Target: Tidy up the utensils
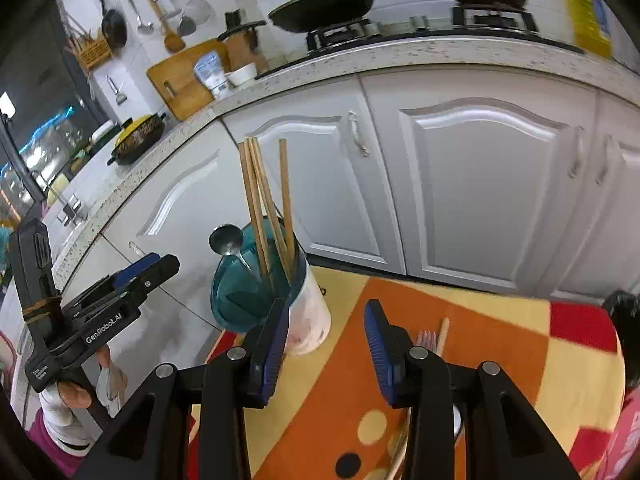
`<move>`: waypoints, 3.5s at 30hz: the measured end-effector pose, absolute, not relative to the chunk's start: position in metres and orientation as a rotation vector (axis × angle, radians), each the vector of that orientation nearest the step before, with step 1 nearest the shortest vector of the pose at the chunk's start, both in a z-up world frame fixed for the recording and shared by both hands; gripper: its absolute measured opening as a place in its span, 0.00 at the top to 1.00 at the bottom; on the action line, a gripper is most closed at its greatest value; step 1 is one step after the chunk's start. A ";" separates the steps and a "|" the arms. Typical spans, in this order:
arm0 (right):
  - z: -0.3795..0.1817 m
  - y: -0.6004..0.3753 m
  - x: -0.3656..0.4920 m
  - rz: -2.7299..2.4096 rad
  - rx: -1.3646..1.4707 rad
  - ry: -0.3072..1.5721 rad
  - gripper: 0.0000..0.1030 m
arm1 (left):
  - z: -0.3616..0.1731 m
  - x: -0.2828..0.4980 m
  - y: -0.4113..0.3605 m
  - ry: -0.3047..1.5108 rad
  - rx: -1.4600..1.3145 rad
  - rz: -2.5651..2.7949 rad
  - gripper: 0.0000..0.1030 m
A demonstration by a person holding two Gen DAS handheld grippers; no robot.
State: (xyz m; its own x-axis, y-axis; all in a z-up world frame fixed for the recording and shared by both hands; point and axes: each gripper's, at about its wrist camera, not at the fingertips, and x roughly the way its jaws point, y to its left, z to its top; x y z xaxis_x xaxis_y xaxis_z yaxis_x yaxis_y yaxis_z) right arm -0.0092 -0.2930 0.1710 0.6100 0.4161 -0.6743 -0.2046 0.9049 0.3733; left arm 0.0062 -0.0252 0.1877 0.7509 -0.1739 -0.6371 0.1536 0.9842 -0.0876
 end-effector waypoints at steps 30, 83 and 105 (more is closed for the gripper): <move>0.177 -0.355 -0.116 0.069 0.205 0.776 0.58 | 0.180 -0.072 -0.129 0.754 -0.015 -0.387 0.53; 0.134 -0.374 -0.099 0.022 0.254 0.920 0.53 | 0.146 -0.064 -0.131 0.846 0.005 -0.384 0.53; 0.071 -0.369 -0.072 0.104 0.290 1.022 0.52 | 0.109 -0.041 -0.114 0.961 -0.088 -0.402 0.53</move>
State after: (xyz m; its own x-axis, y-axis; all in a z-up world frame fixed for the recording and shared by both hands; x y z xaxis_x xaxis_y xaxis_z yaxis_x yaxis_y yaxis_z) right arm -0.0717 -0.3690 0.0707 0.5210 0.2202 -0.8247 0.0492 0.9568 0.2866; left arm -0.0409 -0.1136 0.1091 0.5050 -0.3713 -0.7792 0.2938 0.9228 -0.2493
